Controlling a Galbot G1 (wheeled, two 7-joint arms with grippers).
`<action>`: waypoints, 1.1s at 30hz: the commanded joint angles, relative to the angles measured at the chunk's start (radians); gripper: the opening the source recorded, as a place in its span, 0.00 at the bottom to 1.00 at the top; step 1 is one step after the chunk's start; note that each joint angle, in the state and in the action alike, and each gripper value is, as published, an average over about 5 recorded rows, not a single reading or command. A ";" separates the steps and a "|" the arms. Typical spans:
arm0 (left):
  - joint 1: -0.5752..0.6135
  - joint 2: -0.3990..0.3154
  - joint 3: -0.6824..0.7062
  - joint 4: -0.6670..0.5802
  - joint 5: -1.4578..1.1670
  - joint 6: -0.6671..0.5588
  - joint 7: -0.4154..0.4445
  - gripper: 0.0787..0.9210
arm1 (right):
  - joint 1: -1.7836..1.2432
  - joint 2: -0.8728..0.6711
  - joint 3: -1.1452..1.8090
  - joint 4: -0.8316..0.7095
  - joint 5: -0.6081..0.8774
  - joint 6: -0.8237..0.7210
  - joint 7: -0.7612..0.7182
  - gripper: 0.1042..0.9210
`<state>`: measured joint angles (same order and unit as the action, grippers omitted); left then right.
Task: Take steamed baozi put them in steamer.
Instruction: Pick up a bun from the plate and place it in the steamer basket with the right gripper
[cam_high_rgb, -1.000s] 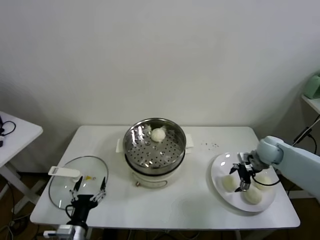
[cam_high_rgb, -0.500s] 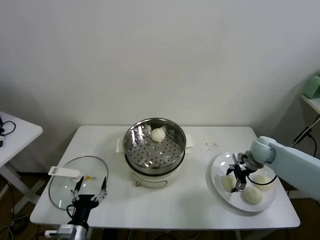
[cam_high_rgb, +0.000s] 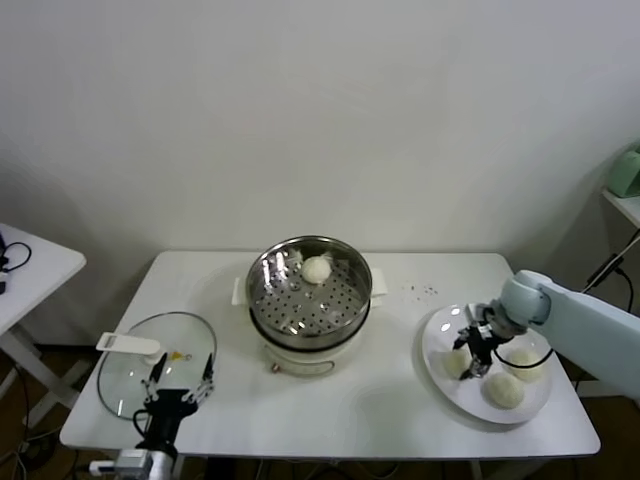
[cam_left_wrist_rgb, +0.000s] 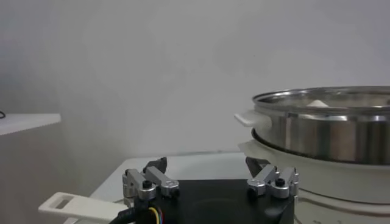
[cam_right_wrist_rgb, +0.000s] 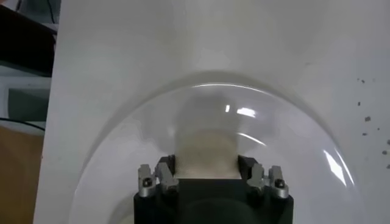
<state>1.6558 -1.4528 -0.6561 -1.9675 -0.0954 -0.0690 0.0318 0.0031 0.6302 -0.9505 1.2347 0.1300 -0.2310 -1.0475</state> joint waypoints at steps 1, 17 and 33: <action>0.002 0.002 -0.001 -0.003 -0.002 -0.001 0.000 0.88 | 0.205 -0.002 -0.107 -0.005 0.189 -0.026 0.016 0.69; 0.002 0.008 0.012 -0.025 0.021 0.004 0.002 0.88 | 0.815 0.176 -0.528 -0.043 0.643 -0.053 0.014 0.69; -0.020 0.004 0.047 -0.040 0.088 0.009 -0.006 0.88 | 0.723 0.592 -0.470 -0.153 0.742 -0.102 0.087 0.69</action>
<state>1.6401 -1.4479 -0.6148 -2.0041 -0.0343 -0.0628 0.0273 0.7297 0.9684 -1.4132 1.1510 0.7865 -0.3150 -0.9923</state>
